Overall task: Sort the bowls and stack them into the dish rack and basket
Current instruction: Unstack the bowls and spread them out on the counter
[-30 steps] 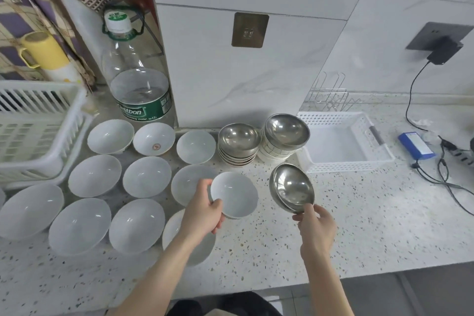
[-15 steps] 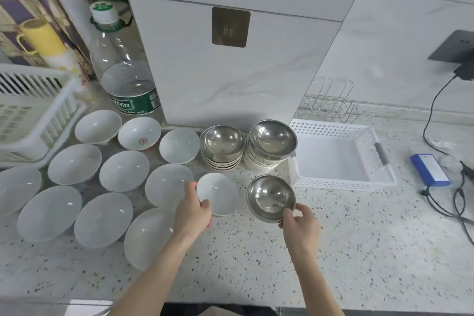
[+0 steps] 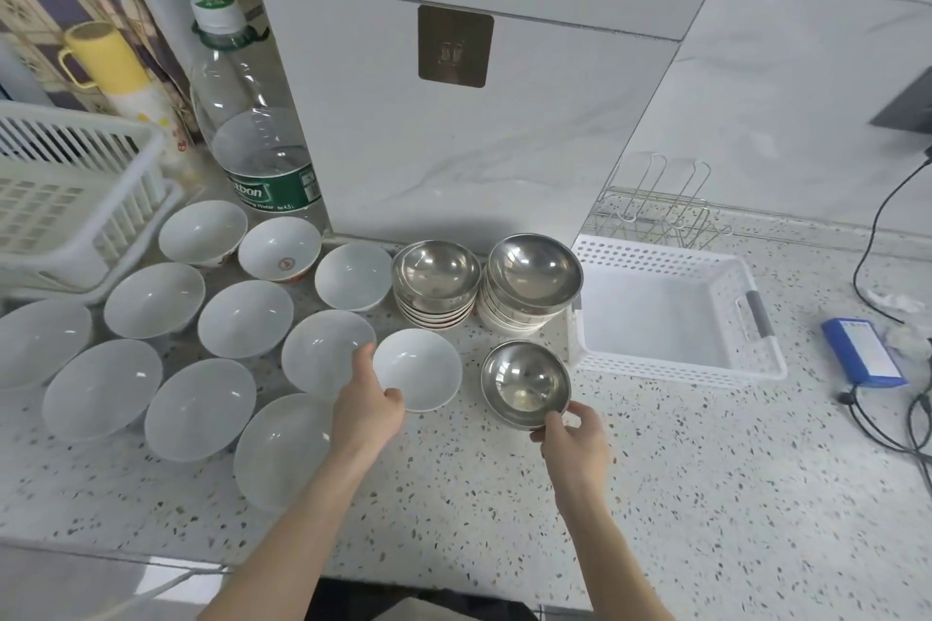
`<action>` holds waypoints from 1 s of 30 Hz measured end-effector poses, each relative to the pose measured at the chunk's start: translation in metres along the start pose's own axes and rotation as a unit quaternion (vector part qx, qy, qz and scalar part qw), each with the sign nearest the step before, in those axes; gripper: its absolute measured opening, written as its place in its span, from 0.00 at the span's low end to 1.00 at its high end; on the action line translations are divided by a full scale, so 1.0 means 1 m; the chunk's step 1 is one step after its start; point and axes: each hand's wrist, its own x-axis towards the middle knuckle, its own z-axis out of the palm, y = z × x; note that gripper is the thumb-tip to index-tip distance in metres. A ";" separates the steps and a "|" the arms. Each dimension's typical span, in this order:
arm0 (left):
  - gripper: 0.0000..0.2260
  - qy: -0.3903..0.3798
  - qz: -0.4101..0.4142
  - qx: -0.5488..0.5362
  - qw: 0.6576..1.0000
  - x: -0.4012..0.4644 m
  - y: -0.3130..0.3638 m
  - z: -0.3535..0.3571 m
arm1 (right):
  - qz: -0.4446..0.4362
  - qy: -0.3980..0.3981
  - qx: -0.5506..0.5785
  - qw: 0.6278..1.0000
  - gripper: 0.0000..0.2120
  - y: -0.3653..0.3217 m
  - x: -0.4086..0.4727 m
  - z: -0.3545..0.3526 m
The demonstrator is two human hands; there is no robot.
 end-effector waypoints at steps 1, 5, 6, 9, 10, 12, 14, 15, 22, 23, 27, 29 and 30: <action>0.27 -0.002 0.001 0.006 1.000 0.001 0.000 0.000 | -0.001 -0.001 0.000 1.000 0.15 0.000 0.001 0.001; 0.29 -0.030 0.009 0.030 0.999 -0.001 -0.003 0.001 | 0.001 0.004 0.009 1.000 0.14 0.002 0.000 0.006; 0.30 -0.037 0.012 0.033 0.999 -0.001 -0.004 0.001 | 0.005 0.005 0.014 1.000 0.14 0.002 0.000 0.008; 0.32 -0.047 0.012 0.048 0.998 0.001 -0.007 0.002 | 0.016 0.009 0.018 1.000 0.14 0.004 -0.003 0.011; 0.32 -0.050 0.012 0.059 0.997 0.003 -0.008 0.002 | 0.020 0.009 0.020 1.000 0.14 0.004 -0.004 0.012; 0.34 -0.065 0.016 0.076 0.995 0.005 -0.009 0.001 | 0.031 0.010 0.029 0.999 0.15 0.005 -0.005 0.013; 0.36 -0.086 0.025 0.084 0.992 0.007 -0.008 -0.002 | 0.042 0.012 0.037 0.998 0.15 0.005 -0.008 0.015; 0.36 -0.096 0.031 0.086 0.991 0.007 -0.008 -0.003 | 0.044 0.011 0.041 0.998 0.16 0.005 -0.010 0.016; 0.38 -0.157 0.054 0.064 0.984 0.011 -0.013 -0.012 | 0.041 0.011 0.064 0.997 0.20 0.001 -0.019 0.027; 0.38 -0.168 0.054 0.062 0.982 0.010 -0.012 -0.013 | 0.044 0.009 0.067 0.997 0.21 0.001 -0.020 0.028; 0.38 -0.190 0.043 0.053 0.979 0.008 -0.010 -0.018 | 0.055 0.032 0.078 0.995 0.23 0.000 -0.029 0.029; 0.38 -0.198 0.033 0.032 0.979 0.008 -0.010 -0.019 | 0.018 0.086 0.047 0.995 0.17 -0.001 -0.036 0.028; 0.38 -0.205 0.029 0.018 0.978 0.008 -0.010 -0.021 | -0.011 0.110 0.039 0.993 0.15 -0.003 -0.039 0.027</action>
